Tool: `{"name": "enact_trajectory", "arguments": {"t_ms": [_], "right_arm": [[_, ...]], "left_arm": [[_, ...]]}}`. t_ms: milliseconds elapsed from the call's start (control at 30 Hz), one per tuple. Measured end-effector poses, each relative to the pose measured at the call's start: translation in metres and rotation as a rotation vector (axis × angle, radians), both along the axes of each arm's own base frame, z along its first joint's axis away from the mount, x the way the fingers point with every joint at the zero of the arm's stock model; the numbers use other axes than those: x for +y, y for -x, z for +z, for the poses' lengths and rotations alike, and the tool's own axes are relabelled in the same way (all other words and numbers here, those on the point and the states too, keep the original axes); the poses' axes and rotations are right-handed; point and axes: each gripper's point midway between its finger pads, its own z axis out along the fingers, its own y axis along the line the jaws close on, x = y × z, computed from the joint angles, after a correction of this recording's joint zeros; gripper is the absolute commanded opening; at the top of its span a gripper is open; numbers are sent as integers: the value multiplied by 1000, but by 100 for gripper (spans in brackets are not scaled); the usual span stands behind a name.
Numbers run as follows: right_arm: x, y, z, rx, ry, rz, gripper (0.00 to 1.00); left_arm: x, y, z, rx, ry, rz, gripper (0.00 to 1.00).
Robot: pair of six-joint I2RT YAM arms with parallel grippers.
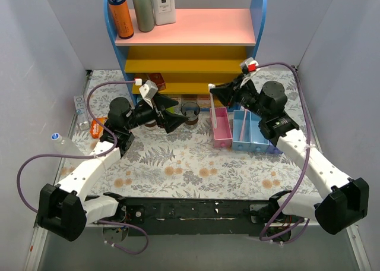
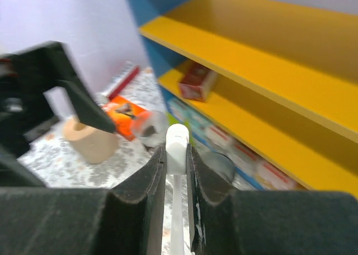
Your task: Prepare toiletry sets of a toothbrush and toothpaste on the tray
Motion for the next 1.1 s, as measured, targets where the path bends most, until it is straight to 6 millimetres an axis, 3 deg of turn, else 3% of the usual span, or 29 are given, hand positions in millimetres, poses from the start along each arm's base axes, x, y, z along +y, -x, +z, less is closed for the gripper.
{"name": "enact_trajectory", "arguments": {"t_ms": [133, 233, 567, 800, 1100], "right_arm": [[34, 30, 25, -79, -75, 197, 1], [52, 46, 33, -105, -109, 302, 1], [103, 91, 28, -111, -161, 608, 1], [110, 104, 32, -135, -170, 663, 1], [107, 102, 37, -165, -164, 633, 1]], "left_arm": [[-9, 2, -12, 63, 10, -67, 98], [-15, 8, -18, 99, 23, -124, 98], [-27, 28, -20, 129, 44, -245, 97], [-31, 35, -22, 135, 39, -284, 80], [-40, 42, -32, 177, 26, -333, 47]]}}
